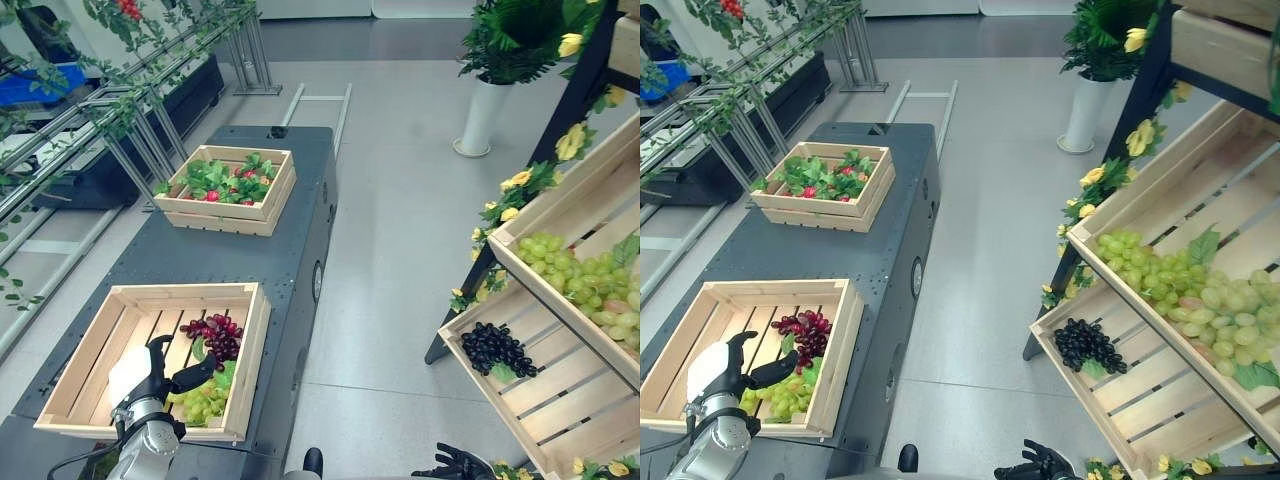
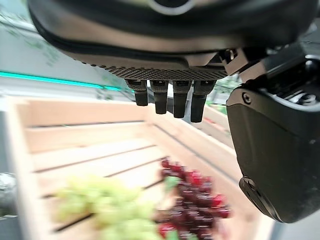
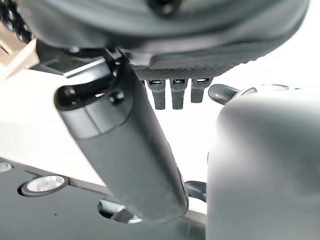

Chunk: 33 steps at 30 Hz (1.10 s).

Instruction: Pick up the fruits from the basket on one side to the basket on the other side

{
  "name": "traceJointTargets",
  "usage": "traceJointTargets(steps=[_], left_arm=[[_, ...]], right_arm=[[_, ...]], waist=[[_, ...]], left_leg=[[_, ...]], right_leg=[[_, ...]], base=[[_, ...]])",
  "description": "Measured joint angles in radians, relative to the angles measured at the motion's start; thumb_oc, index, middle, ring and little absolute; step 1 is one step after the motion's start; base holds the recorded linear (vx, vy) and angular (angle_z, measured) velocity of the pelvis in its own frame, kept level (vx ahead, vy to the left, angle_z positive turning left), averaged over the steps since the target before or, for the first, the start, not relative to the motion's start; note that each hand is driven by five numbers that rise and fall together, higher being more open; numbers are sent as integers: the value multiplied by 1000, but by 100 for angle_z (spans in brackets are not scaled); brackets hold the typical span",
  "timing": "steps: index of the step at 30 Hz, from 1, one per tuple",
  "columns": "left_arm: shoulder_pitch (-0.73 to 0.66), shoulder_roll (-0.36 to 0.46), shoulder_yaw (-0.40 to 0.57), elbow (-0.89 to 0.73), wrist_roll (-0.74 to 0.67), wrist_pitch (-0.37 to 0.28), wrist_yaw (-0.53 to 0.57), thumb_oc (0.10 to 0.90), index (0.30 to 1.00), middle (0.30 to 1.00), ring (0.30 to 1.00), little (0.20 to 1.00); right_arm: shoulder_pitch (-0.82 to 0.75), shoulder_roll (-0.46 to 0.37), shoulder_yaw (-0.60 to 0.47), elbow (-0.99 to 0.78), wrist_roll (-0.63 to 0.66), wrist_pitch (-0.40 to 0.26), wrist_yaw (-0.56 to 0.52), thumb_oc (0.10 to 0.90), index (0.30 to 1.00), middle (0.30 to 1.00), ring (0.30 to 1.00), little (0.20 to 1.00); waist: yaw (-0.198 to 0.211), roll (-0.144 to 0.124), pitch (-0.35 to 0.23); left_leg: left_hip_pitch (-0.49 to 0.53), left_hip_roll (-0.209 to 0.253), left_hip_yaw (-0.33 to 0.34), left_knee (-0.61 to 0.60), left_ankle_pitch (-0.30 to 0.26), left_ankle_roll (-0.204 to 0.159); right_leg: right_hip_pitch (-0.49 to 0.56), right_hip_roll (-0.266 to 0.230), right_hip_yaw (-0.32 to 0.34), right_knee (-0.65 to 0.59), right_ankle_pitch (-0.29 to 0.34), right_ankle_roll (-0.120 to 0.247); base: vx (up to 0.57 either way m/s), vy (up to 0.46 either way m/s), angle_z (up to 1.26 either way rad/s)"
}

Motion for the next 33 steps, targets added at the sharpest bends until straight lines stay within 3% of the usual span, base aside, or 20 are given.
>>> traceJointTargets(steps=[8,14,21,26,33], left_arm=[[-5,3,0,69,62,60,41,800,900,900,900,900],[-35,25,-2,97,83,68,53,800,900,900,900,900],[-143,90,-13,109,105,69,82,800,900,900,900,900],[-270,159,-51,129,106,65,119,800,900,900,900,900],[-350,204,-93,129,115,61,169,800,900,900,900,900]], right_arm=[[-11,-1,5,-1,0,0,5,800,900,900,900,900],[-46,-14,26,-3,-1,-1,12,800,900,900,900,900],[-120,-33,34,-4,-1,-13,38,800,900,900,900,900],[-200,-34,38,-14,3,-41,59,800,900,900,900,900],[-229,-32,55,-45,5,-63,77,800,900,900,900,900]], waist=[[16,-3,13],[21,-14,76],[23,-51,165],[29,-80,263],[38,-117,328]], left_leg=[[-27,-4,-21,0,5,0],[-51,-4,-30,2,11,-2],[-102,-5,-47,25,14,-1],[-165,-4,-55,68,13,-2],[-199,-2,-56,106,1,-2]], right_leg=[[-15,-1,-24,0,0,0],[-28,1,-41,4,0,0],[-56,3,-49,5,6,9],[-103,4,-49,26,10,5],[-122,6,-48,36,10,4]], base=[[1,62,8],[-36,44,7],[-63,19,6],[-58,3,4],[-40,-19,1]])
